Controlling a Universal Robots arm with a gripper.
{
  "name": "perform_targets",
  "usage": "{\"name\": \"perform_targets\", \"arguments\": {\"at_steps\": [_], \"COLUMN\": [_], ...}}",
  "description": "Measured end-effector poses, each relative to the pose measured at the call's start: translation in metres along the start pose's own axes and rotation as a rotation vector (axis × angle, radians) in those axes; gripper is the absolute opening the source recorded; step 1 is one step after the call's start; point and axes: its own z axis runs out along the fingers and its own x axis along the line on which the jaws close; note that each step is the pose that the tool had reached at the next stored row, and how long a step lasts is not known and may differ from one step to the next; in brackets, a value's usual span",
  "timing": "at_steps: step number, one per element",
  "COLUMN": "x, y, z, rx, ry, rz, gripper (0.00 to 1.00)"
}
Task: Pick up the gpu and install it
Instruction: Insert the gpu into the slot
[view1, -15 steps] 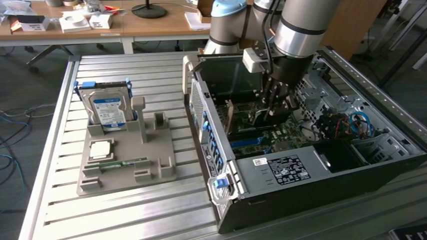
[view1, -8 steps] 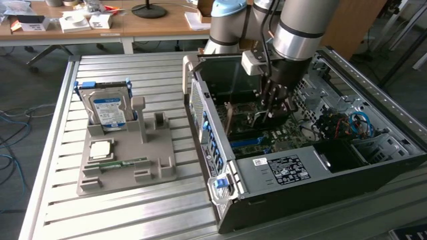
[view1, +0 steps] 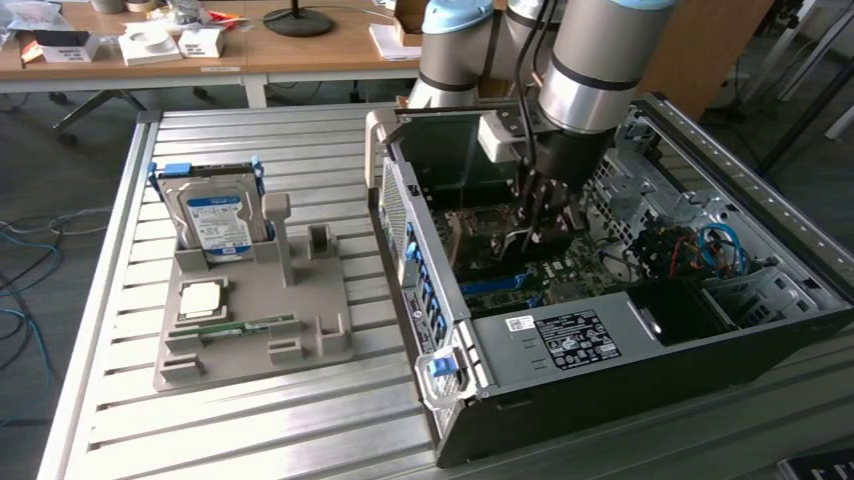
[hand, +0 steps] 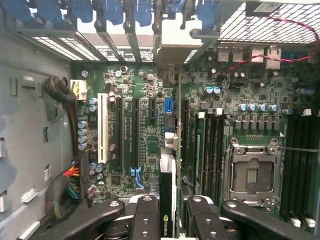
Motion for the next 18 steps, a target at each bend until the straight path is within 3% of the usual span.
{"name": "perform_targets", "arguments": {"at_steps": [3, 12, 18], "x": [0.000, 0.000, 0.000], "y": [0.0005, 0.0021, 0.0045], "z": [0.0050, 0.0070, 0.0153], "rx": [-0.0001, 0.0000, -0.0001], "ry": [0.0000, -0.0001, 0.0002], "rz": [0.000, 0.000, 0.000], "gripper": [0.26, 0.26, 0.26]}}
